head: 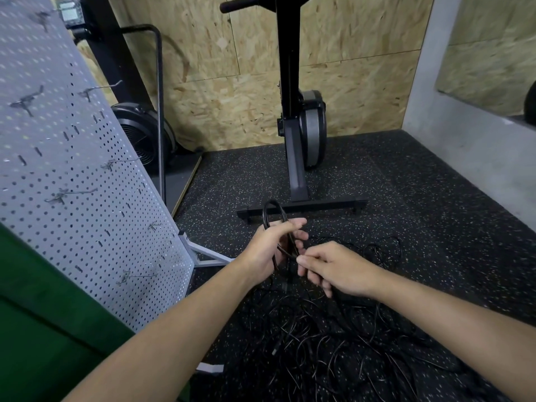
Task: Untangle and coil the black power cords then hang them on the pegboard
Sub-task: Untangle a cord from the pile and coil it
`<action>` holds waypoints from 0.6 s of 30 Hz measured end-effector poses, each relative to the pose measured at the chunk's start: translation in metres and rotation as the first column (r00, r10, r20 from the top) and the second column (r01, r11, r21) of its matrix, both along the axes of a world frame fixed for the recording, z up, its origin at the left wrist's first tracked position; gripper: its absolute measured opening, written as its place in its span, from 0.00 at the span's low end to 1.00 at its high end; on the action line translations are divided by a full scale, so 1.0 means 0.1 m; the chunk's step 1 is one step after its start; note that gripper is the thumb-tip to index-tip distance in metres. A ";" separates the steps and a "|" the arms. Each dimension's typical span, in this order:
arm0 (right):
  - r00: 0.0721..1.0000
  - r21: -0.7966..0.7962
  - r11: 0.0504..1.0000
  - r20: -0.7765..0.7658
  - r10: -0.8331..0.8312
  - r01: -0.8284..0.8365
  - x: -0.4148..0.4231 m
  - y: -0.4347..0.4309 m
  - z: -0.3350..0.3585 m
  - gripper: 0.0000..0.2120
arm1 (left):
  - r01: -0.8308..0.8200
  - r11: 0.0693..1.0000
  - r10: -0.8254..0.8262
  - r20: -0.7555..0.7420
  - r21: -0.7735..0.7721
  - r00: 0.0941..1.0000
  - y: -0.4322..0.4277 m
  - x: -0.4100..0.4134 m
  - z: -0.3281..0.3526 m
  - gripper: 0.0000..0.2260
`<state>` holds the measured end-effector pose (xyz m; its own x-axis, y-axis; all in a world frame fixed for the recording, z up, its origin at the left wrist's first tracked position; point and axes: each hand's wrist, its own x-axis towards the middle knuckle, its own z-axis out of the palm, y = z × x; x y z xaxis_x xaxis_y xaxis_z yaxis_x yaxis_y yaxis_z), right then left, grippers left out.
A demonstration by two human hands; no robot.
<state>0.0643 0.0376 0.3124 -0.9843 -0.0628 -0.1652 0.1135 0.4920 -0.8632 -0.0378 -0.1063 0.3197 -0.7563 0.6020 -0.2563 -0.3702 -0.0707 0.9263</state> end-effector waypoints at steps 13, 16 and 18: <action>0.795 0.059 0.906 0.505 0.336 -0.420 0.15 0.12 -0.13 0.15 | 0.013 0.997 -0.014 0.019 0.079 1.000 -0.12 -0.15 0.09 0.25; 0.844 0.225 0.851 0.391 0.367 -0.474 0.12 0.16 -0.07 0.15 | 0.104 0.994 -0.100 -0.094 0.028 0.991 -0.17 -0.16 0.09 0.22; 0.866 0.283 0.842 0.350 0.356 -0.460 0.12 0.17 -0.05 0.13 | 0.141 0.990 -0.140 -0.150 -0.008 0.979 -0.16 -0.11 0.06 0.22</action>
